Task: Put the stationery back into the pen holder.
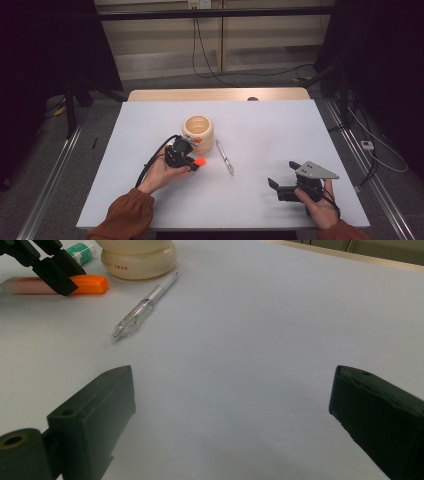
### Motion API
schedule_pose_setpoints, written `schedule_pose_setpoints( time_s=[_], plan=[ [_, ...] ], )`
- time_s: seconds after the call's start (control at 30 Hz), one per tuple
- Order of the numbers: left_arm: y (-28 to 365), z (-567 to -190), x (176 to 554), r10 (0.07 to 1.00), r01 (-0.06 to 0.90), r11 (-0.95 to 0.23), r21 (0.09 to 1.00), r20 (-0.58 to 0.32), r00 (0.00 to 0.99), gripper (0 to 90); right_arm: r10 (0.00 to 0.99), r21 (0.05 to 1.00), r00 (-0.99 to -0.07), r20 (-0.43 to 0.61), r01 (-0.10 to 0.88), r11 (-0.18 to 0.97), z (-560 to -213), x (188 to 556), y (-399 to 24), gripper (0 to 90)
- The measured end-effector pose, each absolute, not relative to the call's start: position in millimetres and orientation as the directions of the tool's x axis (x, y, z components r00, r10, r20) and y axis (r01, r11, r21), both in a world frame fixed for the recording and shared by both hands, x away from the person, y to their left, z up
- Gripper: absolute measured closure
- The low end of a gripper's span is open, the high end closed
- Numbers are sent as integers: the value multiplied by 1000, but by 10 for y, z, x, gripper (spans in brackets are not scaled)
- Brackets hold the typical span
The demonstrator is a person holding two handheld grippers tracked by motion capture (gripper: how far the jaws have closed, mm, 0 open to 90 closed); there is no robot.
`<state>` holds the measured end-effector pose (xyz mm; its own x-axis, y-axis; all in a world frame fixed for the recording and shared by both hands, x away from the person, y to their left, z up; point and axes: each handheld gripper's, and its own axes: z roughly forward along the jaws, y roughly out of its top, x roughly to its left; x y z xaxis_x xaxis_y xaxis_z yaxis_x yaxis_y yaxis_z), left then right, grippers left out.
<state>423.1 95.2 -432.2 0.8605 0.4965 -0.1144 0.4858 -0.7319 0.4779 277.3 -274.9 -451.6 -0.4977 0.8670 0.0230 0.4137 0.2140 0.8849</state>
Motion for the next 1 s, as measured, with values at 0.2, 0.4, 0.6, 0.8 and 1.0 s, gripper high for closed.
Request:
schedule_pose_setpoints(
  time_s=[0.2,0.4,0.6,0.8,1.0],
  plan=[
    [963,-4281,4202,505,494,-703,511,-129,853,671,867,885,-497,23,414,213,-4515,2771,-2749,42],
    [1015,-4242,4161,507,493,-676,547,-140,850,671,867,885,-498,21,413,216,-4515,2770,-2748,43],
    [1079,-4162,4117,507,488,-645,588,-149,849,671,867,885,-498,21,412,215,-4515,2770,-2747,43],
    [1116,-4070,4062,491,472,-613,634,-162,856,671,867,885,-498,22,413,215,-4515,2770,-2746,43],
    [1138,-3997,4013,483,457,-586,669,-164,860,671,866,885,-499,21,412,216,-4514,2769,-2747,43]
  ],
)
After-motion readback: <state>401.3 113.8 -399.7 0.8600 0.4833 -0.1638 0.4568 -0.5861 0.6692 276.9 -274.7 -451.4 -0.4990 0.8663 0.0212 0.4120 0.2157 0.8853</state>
